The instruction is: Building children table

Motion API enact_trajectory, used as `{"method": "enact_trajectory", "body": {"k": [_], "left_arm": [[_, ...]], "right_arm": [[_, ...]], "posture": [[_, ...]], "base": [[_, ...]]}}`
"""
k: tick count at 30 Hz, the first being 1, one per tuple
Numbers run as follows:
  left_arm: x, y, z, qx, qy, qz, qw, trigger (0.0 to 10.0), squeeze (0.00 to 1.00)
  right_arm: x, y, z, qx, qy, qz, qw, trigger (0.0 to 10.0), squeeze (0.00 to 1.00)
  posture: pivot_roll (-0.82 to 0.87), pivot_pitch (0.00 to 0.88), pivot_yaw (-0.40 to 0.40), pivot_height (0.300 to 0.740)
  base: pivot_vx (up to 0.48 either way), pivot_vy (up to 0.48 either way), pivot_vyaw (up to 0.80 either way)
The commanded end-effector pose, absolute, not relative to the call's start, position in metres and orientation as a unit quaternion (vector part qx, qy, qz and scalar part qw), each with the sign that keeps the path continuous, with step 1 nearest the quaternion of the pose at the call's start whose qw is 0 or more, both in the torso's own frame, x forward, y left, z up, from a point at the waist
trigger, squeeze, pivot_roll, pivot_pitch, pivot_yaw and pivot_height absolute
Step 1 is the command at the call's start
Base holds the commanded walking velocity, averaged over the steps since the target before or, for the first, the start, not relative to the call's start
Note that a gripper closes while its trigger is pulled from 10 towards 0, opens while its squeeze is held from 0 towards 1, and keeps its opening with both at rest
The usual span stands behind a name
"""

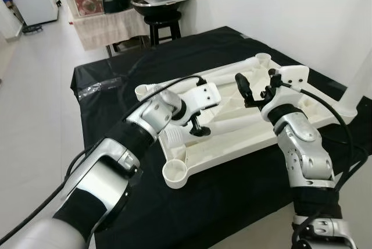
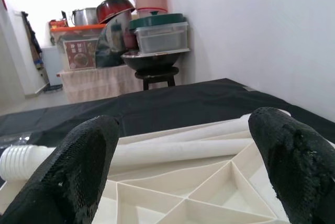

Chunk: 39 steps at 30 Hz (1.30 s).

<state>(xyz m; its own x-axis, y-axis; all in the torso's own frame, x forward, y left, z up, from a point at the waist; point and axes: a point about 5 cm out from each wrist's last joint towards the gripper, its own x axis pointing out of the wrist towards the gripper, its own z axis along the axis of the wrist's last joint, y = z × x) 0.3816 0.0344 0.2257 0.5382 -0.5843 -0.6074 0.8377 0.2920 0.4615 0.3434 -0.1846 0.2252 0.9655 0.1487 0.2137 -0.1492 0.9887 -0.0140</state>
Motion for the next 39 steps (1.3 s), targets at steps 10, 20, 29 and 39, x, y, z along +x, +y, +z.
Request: {"method": "enact_trajectory", "body": {"k": [10, 20, 29, 39], "left_arm": [[0.376, 0.025, 0.201, 0.413, 0.223, -0.492, 0.734, 10.0, 0.00], [0.381, 0.042, 0.184, 0.460, 0.267, -0.459, 0.712, 0.0, 0.00], [0.382, 0.045, 0.182, 0.456, 0.275, -0.456, 0.713, 0.0, 0.00], [0.384, 0.047, 0.181, 0.449, 0.271, -0.451, 0.722, 0.0, 0.00]], "right_arm": [[0.341, -0.180, 0.221, 0.001, -0.103, 0.075, 0.992, 10.0, 0.00], [0.340, -0.181, 0.219, 0.002, -0.098, 0.069, 0.993, 10.0, 0.00], [0.340, -0.182, 0.218, 0.001, -0.095, 0.067, 0.993, 10.0, 0.00], [0.341, -0.183, 0.218, -0.002, -0.094, 0.064, 0.994, 10.0, 0.00]], "posture": [[-0.06, 0.057, 0.089, 0.740], [-0.07, 0.064, 0.086, 0.740], [-0.07, 0.064, 0.086, 0.740], [-0.06, 0.063, 0.081, 0.740]], "base": [[0.000, 0.000, 0.00], [0.000, 0.000, 0.00], [0.000, 0.000, 0.00], [0.000, 0.000, 0.00]]}}
